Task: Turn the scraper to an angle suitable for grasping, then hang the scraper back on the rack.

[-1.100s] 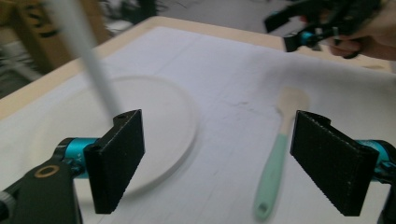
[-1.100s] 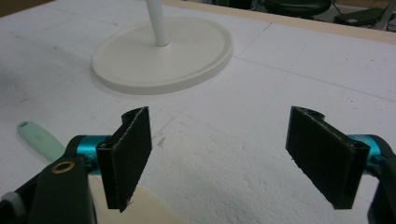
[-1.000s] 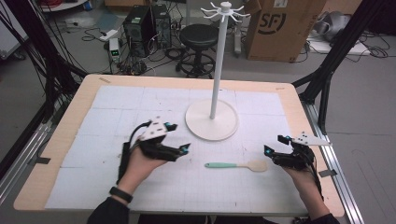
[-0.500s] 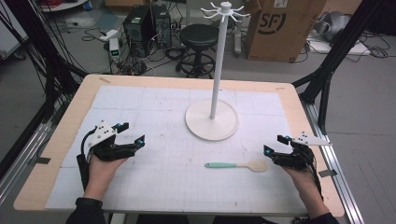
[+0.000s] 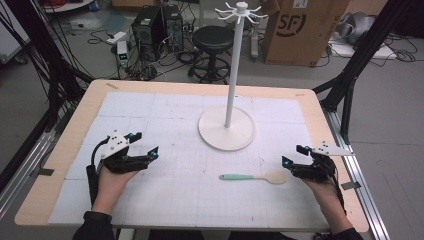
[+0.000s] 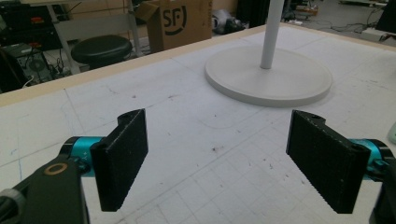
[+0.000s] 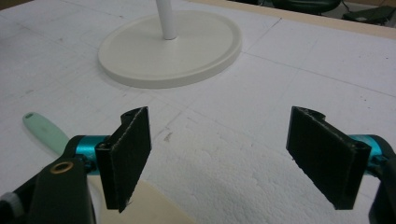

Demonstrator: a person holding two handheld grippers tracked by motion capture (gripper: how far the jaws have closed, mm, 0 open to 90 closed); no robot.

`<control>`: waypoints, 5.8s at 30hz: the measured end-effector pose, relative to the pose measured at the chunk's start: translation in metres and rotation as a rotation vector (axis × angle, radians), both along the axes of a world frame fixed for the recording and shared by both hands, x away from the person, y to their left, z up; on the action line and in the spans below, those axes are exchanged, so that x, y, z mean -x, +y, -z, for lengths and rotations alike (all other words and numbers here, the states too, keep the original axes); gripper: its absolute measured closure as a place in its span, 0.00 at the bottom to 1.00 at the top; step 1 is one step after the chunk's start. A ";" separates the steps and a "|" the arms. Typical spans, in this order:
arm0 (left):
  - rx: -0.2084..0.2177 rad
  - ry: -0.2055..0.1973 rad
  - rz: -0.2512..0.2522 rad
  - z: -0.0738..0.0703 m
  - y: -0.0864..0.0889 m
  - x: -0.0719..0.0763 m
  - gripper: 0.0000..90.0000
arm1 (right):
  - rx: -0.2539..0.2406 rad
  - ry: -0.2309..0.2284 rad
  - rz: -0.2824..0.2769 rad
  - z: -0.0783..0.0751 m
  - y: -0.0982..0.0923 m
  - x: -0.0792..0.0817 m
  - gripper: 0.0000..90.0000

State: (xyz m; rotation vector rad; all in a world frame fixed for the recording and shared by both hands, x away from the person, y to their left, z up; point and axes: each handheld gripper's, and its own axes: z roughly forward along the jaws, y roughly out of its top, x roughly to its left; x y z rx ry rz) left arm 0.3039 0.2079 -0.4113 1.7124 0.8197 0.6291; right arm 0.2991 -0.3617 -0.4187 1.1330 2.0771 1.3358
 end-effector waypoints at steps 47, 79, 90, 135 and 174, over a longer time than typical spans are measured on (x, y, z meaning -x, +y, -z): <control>-0.050 0.024 -0.008 0.006 0.005 0.005 0.26 | 0.223 0.179 -0.576 0.026 0.070 -0.012 0.69; 0.004 0.028 0.070 0.005 0.004 0.007 0.27 | 0.141 0.140 -0.448 -0.038 0.067 -0.013 0.91; 0.001 0.045 0.104 0.005 0.000 0.007 0.27 | 0.059 0.065 -0.375 -0.117 0.048 -0.024 0.91; -0.003 0.061 0.115 0.007 -0.001 0.005 0.27 | -0.041 -0.100 -0.303 -0.311 0.036 -0.037 0.91; -0.028 0.071 0.130 0.009 -0.004 0.005 0.27 | 0.011 -0.089 -0.242 -0.311 0.050 -0.055 0.91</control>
